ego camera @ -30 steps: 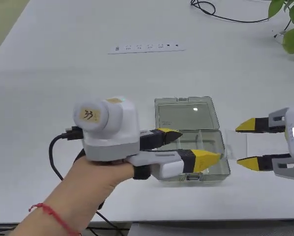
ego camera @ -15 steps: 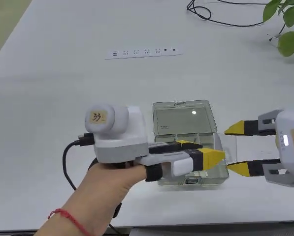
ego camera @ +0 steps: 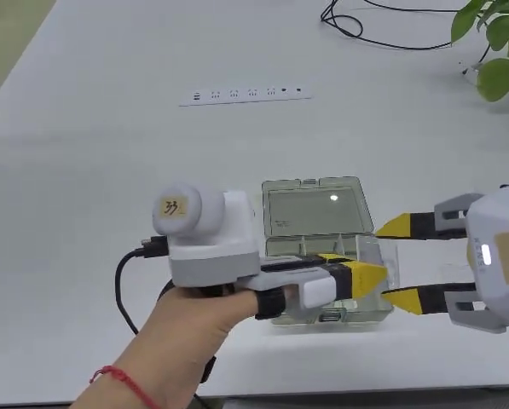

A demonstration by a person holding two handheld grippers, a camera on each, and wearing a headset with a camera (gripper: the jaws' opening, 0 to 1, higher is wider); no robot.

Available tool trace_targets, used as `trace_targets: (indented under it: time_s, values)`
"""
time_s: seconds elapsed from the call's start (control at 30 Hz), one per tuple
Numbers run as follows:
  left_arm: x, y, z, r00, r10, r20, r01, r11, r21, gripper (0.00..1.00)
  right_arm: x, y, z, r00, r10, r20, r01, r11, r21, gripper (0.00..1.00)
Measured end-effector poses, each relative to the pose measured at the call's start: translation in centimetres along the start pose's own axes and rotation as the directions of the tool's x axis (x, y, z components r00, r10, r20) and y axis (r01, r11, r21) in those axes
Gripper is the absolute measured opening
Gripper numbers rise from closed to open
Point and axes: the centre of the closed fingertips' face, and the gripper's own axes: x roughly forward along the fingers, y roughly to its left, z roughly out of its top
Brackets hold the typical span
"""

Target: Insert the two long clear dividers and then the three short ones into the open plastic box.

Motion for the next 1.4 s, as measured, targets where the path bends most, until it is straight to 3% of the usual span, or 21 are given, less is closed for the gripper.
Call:
trace_targets:
  time_s: [0.13, 0.77, 0.93, 1.0, 1.13, 1.23, 1.27, 1.33, 1.37, 1.4]
  values:
    - [-0.1, -0.1, 0.0, 0.9999, -0.016, 0.006, 0.016, 1.0, -0.017, 0.0, 0.1, 0.1, 0.2, 1.0, 0.002, 0.001, -0.002, 1.0, -0.006, 0.33]
    - [-0.3, 0.2, -0.1, 0.9999, 0.001, 0.017, 0.0, 0.999, -0.051, 0.0, 0.3, 0.1, 0.3, 1.0, 0.005, -0.005, -0.005, 1.0, -0.015, 0.33]
    - [-0.3, 0.1, 0.0, 0.9998, 0.0, 0.021, 0.001, 0.999, -0.039, 0.0, 0.1, -0.3, 0.4, 1.0, 0.004, 0.001, -0.004, 1.0, 0.014, 0.34]
    - [-0.5, 0.1, 0.1, 0.9998, 0.002, 0.022, -0.001, 1.0, -0.019, 0.0, -0.1, -0.3, 0.7, 0.999, 0.022, 0.039, -0.024, 0.998, 0.065, 0.35]
    - [-0.9, -0.1, 0.1, 0.9998, -0.017, 0.004, 0.017, 0.994, 0.112, 0.0, -0.8, -0.6, 0.8, 0.9928, 0.074, 0.095, -0.088, 0.984, 0.153, 0.35]
    - [-1.3, -0.2, 0.1, 0.9998, -0.018, -0.007, 0.019, 0.97, 0.242, 0.0, -1.5, -0.8, 1.1, 0.981, 0.131, 0.143, -0.16, 0.964, 0.214, 0.34]
    - [-1.4, -0.5, -0.2, 0.9994, -0.027, -0.023, 0.032, 0.963, 0.268, 0.0, -1.8, -0.8, 1.1, 0.9757, 0.156, 0.154, -0.191, 0.949, 0.25, 0.33]
    - [-1.6, -0.7, -0.4, 0.9984, -0.037, -0.043, 0.049, 0.95, 0.308, 0.0, -2.1, -1.0, 1.5, 0.9646, 0.186, 0.187, -0.232, 0.934, 0.271, 0.3]
    - [-1.6, -0.9, -0.5, 0.9978, -0.043, -0.05, 0.057, 0.939, 0.338, 0.0, -2.3, -1.0, 1.7, 0.9587, 0.199, 0.203, -0.252, 0.927, 0.28, 0.3]
    - [-1.7, -1.2, -0.6, 0.9969, -0.05, -0.061, 0.07, 0.92, 0.385, 0.0, -2.5, -0.9, 2.1, 0.9471, 0.229, 0.225, -0.288, 0.915, 0.284, 0.29]
